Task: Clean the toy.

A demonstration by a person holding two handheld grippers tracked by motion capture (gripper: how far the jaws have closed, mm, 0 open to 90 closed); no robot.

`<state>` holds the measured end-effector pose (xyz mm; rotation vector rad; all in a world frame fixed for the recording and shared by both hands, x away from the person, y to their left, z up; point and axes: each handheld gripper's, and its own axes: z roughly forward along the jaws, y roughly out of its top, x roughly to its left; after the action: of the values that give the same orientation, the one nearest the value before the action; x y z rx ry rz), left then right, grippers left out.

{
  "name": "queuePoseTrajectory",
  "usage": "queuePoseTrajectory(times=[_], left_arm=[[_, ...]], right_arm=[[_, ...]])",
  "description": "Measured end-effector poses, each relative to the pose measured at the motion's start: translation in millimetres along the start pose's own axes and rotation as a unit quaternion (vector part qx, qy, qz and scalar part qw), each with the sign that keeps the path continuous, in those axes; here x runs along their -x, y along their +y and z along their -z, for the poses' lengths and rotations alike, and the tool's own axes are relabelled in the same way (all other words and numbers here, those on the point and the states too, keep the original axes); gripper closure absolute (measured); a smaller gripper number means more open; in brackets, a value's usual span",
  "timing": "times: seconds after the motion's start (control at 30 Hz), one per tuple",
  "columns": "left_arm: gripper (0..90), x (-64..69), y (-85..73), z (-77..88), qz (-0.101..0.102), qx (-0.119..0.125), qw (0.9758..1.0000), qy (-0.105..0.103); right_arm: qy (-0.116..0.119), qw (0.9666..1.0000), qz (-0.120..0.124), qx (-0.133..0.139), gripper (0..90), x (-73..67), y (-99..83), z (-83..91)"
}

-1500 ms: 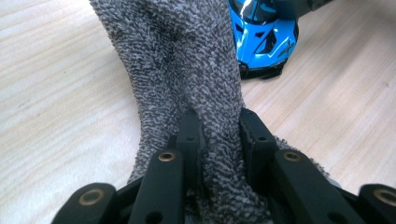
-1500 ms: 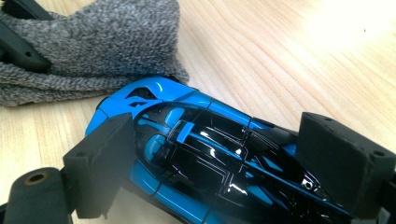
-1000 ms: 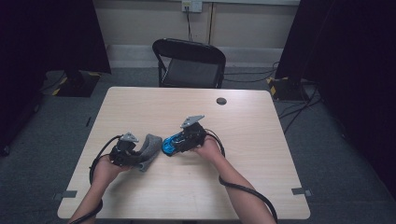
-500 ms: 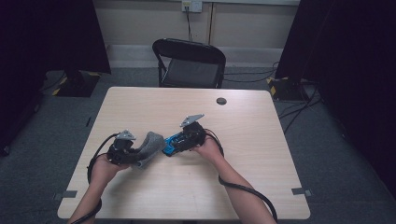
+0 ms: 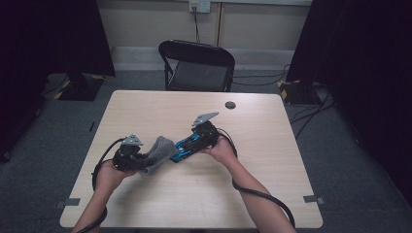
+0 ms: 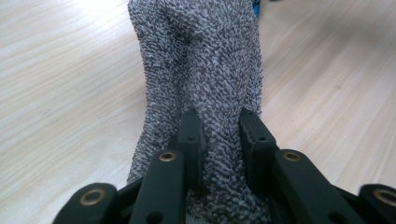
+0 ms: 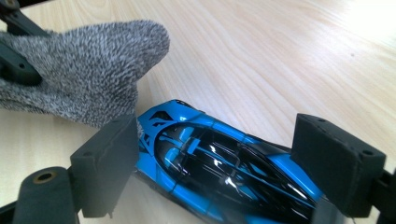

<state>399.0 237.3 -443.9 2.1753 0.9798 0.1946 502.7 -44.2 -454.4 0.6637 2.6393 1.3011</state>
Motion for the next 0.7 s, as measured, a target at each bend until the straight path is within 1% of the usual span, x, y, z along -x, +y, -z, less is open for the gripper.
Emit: queuePoseTrajectory(times=[0.07,0.13,0.27,0.3,0.43,0.5,0.53,0.57,0.6,0.63,0.7], left_arm=[[73.1,2.7,1.9,0.3,-0.003,0.002,1.0,-0.002],[73.1,6.0,4.2,0.1,-0.007,0.003,1.0,-0.005],[73.1,13.4,10.6,-0.4,-0.02,0.006,0.9997,-0.01],[73.1,16.0,12.5,-1.0,-0.021,0.01,0.9997,-0.012],[73.1,26.4,22.0,-3.5,-0.038,0.014,0.999,-0.019],[73.1,33.1,26.8,-8.7,-0.043,0.016,0.9986,-0.027],[73.0,37.0,29.2,-12.4,-0.048,0.017,0.9983,-0.029],[73.0,40.6,31.9,-16.3,-0.05,0.015,0.998,-0.035],[73.0,44.2,34.7,-20.3,-0.054,0.012,0.9977,-0.039],[73.0,48.1,37.0,-24.9,-0.058,0.014,0.9973,-0.044],[72.9,55.3,42.2,-33.5,-0.065,0.007,0.9963,-0.056]], right_arm=[[-0.002,1.0,-0.005,0.005,14.7,3.3,-0.5,7.1],[0.006,0.9998,-0.014,0.012,14.6,6.4,-2.5,14.7],[0.001,0.9999,-0.009,0.011,17.1,10.4,-7.4,29.7],[-0.001,0.9999,-0.006,0.011,17.1,11.3,-8.6,33.4],[-0.003,0.9998,-0.009,0.016,17.5,15.7,-10.7,49.9],[-0.005,0.9999,-0.006,0.014,17.6,18.5,-10.6,58.2],[-0.007,0.9998,-0.003,0.018,17.6,19.6,-10.7,62.5],[-0.011,0.9998,-0.002,0.019,17.6,21.0,-10.6,66.4],[-0.011,0.9997,-0.005,0.019,17.6,22.2,-10.4,70.0],[-0.011,0.9997,-0.005,0.022,17.6,23.1,-10.6,73.2],[-0.013,0.9997,-0.003,0.021,17.6,23.6,-11.0,78.7]])
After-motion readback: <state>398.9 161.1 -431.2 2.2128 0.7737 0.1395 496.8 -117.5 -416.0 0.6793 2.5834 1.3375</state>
